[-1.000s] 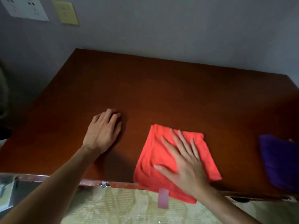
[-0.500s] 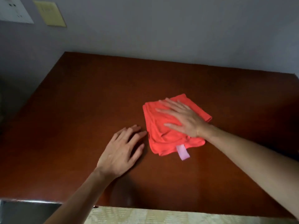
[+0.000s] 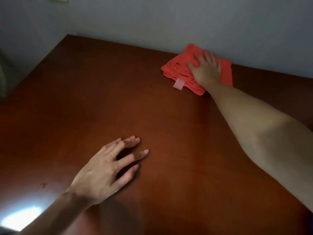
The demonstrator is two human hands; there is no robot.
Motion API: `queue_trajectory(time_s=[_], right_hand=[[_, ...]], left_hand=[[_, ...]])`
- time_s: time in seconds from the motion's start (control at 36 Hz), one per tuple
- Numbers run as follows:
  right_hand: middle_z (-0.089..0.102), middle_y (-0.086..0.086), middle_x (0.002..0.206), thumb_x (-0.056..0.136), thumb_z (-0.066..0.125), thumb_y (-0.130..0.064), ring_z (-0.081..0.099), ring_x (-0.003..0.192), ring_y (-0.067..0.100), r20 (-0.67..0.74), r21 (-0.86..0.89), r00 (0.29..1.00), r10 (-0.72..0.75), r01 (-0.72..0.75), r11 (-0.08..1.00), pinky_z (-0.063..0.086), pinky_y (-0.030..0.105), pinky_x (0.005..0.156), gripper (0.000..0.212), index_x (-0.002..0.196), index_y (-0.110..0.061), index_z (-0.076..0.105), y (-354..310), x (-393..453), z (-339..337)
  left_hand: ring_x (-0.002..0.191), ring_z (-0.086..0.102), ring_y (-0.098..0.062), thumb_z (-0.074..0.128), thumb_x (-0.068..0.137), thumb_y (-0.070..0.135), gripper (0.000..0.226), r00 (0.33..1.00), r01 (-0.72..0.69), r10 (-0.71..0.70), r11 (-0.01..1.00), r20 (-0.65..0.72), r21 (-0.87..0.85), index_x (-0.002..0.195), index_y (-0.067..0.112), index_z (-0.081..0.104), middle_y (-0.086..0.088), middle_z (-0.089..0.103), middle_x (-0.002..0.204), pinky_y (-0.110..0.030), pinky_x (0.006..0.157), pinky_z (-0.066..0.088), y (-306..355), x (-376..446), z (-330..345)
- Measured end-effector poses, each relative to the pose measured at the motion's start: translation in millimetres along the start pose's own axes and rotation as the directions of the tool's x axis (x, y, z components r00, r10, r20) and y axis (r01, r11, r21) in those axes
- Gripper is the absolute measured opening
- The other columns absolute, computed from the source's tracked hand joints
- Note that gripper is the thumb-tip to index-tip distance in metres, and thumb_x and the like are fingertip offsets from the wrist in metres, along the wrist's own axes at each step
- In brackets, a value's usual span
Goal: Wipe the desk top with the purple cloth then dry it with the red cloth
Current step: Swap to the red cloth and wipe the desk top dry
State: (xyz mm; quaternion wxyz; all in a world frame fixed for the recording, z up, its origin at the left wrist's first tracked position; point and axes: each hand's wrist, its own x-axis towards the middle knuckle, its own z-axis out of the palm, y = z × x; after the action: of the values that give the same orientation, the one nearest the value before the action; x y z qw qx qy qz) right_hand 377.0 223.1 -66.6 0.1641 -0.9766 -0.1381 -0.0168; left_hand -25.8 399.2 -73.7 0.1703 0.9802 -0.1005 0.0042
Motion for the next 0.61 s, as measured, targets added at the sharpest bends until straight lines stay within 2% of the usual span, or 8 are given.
queue_trajectory(time_s=[0.14, 0.33, 0.5, 0.56, 0.61], right_hand=[[0.014, -0.001, 0.172, 0.087, 0.036, -0.085, 0.005, 0.159, 0.022, -0.008, 0.028, 0.994, 0.108, -0.107, 0.994, 0.001, 0.047, 0.127, 0.089, 0.160, -0.035, 0.027, 9, -49, -7], [0.018, -0.001, 0.171, 0.082, 0.037, -0.090, 0.008, 0.159, 0.021, -0.043, 0.009, 0.999, 0.030, -0.030, 1.000, 0.007, 0.050, 0.127, 0.094, 0.159, -0.037, 0.029, 39, -168, -25], [0.023, -0.003, 0.170, 0.073, 0.023, -0.098, 0.012, 0.159, 0.019, -0.070, -0.030, 0.996, -0.056, 0.054, 0.998, 0.013, 0.050, 0.127, 0.104, 0.158, -0.038, 0.032, 48, -315, -37], [0.022, -0.004, 0.170, 0.077, 0.025, -0.097, 0.011, 0.159, 0.017, -0.072, -0.020, 0.992, -0.099, 0.098, 0.995, 0.015, 0.050, 0.127, 0.100, 0.158, -0.038, 0.033, 51, -364, -40], [0.019, -0.006, 0.171, 0.080, 0.030, -0.095, 0.009, 0.159, 0.016, -0.069, 0.006, 0.986, -0.153, 0.154, 0.988, 0.015, 0.050, 0.127, 0.096, 0.158, -0.038, 0.033, 54, -408, -42]], left_hand=[[0.151, 0.024, -0.006, 0.032, 0.105, 0.051, 0.048, 1.000, 0.018, -0.019, 0.999, 0.019, 0.027, 0.151, 0.041, 0.040, 0.006, 0.036, 0.159, -0.026, 0.123, 0.012, 1, 1, -1], [0.147, 0.028, -0.006, 0.030, 0.103, 0.052, 0.049, 1.000, 0.026, -0.026, 0.998, 0.000, 0.057, 0.148, 0.039, 0.046, 0.004, 0.041, 0.155, -0.018, 0.120, 0.010, 5, 0, -2], [0.140, 0.044, -0.024, 0.028, 0.102, 0.050, 0.052, 0.998, 0.061, -0.061, 0.988, -0.010, 0.142, 0.146, 0.034, 0.050, -0.003, 0.045, 0.150, -0.036, 0.114, 0.030, 14, -3, 1], [0.133, 0.051, -0.031, 0.031, 0.101, 0.045, 0.050, 0.993, 0.108, -0.098, 0.983, -0.070, 0.151, 0.139, 0.027, 0.058, -0.008, 0.051, 0.145, -0.043, 0.108, 0.041, 26, -2, 5], [0.121, 0.058, -0.035, 0.034, 0.097, 0.038, 0.046, 0.967, 0.214, -0.193, 0.969, -0.166, 0.121, 0.127, 0.019, 0.063, -0.012, 0.057, 0.134, -0.047, 0.096, 0.049, 46, 4, 12]])
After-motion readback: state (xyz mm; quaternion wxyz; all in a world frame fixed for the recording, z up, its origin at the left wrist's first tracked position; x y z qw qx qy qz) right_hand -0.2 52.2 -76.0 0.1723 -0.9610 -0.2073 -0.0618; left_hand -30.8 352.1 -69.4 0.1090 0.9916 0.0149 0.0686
